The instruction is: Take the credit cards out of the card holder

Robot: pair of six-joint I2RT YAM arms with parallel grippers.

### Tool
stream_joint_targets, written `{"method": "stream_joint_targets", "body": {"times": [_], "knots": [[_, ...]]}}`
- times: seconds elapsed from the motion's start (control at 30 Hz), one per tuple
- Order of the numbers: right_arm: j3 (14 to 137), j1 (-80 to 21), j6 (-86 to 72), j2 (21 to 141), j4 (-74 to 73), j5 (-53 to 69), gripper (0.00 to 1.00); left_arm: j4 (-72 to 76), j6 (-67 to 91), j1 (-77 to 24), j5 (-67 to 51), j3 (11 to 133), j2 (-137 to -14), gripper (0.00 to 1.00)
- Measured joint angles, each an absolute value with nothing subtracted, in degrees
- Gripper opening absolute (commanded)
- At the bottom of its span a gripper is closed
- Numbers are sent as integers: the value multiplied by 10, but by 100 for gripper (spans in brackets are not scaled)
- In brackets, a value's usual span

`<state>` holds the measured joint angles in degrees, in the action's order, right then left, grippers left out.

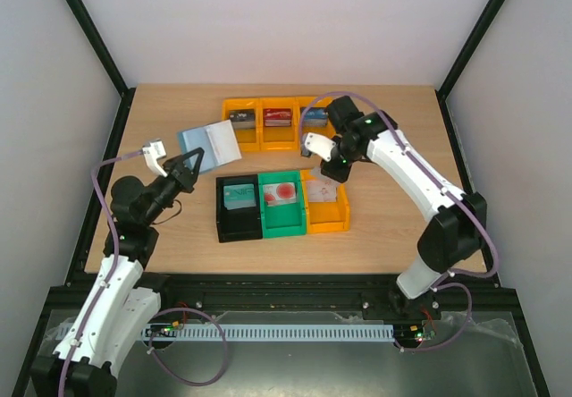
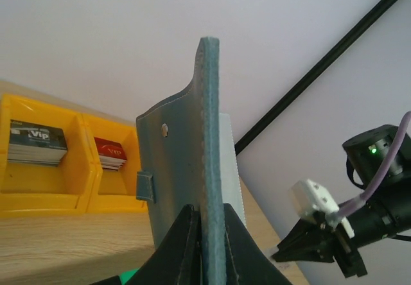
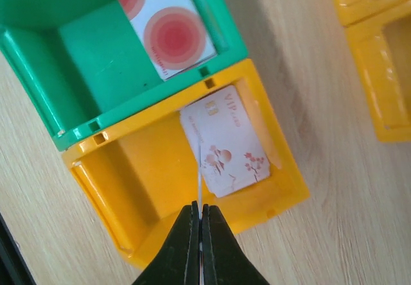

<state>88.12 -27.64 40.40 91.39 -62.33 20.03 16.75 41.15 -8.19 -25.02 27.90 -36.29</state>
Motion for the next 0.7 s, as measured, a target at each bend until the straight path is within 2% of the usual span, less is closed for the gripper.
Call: {"method": "stream_joint_targets", "body": {"times": [0.17, 0.33, 0.57, 0.7], "knots": [[885, -302, 459, 960, -630, 194, 2, 156, 412, -62, -248, 279, -371, 2], [885, -304, 481, 963, -632, 194, 1, 151, 443, -2, -253, 265, -395, 3], [875, -304, 486, 940, -634, 187, 2, 162, 548, 117, -285, 211, -532, 2], [874, -304, 485, 923, -639, 183, 1, 157, 589, 152, -275, 178, -601, 3]]}}
